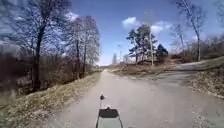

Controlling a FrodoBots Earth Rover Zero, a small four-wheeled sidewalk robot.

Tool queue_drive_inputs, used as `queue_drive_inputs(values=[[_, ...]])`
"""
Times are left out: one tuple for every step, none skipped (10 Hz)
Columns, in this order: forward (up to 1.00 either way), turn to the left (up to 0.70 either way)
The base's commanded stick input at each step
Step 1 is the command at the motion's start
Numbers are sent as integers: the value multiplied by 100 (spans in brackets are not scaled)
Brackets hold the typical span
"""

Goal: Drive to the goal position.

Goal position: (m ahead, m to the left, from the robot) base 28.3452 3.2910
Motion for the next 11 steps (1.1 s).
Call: queue_drive_inputs(values=[[70, 0], [70, 0], [70, -25], [70, -4], [70, 0], [70, 0], [70, 0], [70, 0], [70, 0], [70, 0], [70, 0]])
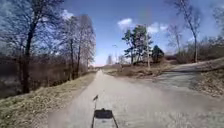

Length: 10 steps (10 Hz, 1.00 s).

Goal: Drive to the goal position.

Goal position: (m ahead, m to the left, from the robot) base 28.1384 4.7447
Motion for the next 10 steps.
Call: queue_drive_inputs(values=[[70, 0], [70, 0], [70, 0], [70, 0], [70, 0], [70, 0], [70, 0], [70, 0], [70, 0], [70, 0]])
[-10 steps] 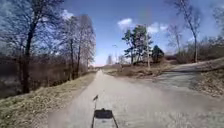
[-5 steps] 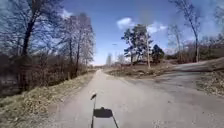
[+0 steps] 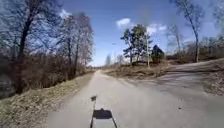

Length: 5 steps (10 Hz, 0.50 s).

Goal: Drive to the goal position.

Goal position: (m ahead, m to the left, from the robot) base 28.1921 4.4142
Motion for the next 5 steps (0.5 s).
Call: queue_drive_inputs(values=[[70, 1], [70, 27], [70, 6], [70, 0], [70, 0]])
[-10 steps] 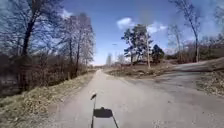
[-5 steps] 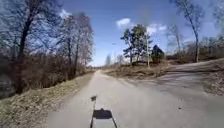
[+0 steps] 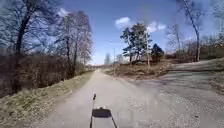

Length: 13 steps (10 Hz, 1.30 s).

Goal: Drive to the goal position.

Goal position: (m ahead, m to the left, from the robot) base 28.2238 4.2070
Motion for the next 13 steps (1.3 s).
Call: queue_drive_inputs(values=[[70, 0], [70, 0], [70, 0], [70, 0], [70, 0], [70, 0], [70, 15], [70, 17], [70, 0], [70, 0], [70, 0], [70, 0], [70, 0]])
